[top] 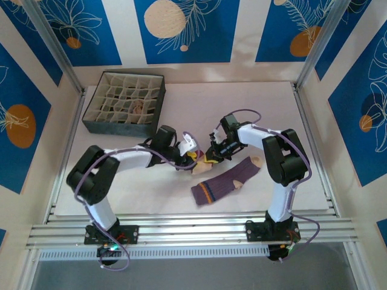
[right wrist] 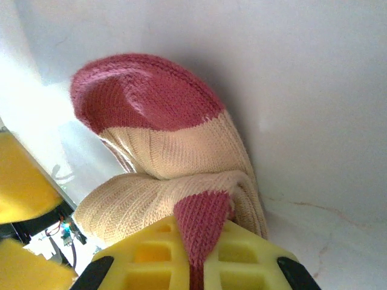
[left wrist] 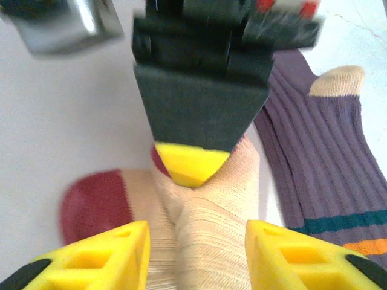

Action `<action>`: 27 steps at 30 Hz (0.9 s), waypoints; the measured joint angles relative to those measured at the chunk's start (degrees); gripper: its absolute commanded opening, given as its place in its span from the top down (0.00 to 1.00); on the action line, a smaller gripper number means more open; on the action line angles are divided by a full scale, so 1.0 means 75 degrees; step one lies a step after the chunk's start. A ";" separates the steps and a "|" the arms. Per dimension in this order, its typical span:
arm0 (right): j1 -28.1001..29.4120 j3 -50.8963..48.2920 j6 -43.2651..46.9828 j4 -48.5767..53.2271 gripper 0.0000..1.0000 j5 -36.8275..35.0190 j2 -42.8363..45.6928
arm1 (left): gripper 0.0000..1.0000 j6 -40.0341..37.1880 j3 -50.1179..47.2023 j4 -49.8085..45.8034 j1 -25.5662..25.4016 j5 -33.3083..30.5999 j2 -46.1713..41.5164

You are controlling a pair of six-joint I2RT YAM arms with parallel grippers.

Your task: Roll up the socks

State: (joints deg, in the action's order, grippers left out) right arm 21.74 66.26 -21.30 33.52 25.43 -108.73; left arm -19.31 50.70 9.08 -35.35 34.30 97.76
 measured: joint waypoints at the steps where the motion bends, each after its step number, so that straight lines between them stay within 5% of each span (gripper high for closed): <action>1: 0.0000 0.0017 0.0003 0.0058 1.00 -0.0015 0.0000 | 0.55 -0.0201 -0.0073 0.0073 -0.0026 -0.0160 -0.0204; 12: 0.0058 0.0184 0.0029 0.0405 1.00 -0.0082 -0.0070 | 0.43 -0.2661 -0.1116 0.1090 -0.2192 -0.3139 -0.0536; 20: 0.0055 0.0283 0.0114 0.0548 1.00 -0.0087 -0.0134 | 0.42 -0.3153 -0.1154 0.1964 -0.2471 -0.4674 0.0189; 23: 0.0055 0.0283 0.0154 0.0571 1.00 -0.0085 -0.0134 | 0.54 -0.3235 -0.1137 0.2162 -0.2477 -0.4908 0.0373; 27: 0.0020 0.0283 0.0198 0.0603 0.93 -0.0082 -0.0134 | 0.88 -0.3279 -0.0976 0.2232 -0.2477 -0.5132 0.0548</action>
State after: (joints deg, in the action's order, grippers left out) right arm 21.89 68.38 -19.81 38.04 24.82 -109.73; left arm -43.90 43.38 25.82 -53.93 -4.19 101.86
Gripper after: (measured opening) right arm 0.073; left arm 0.260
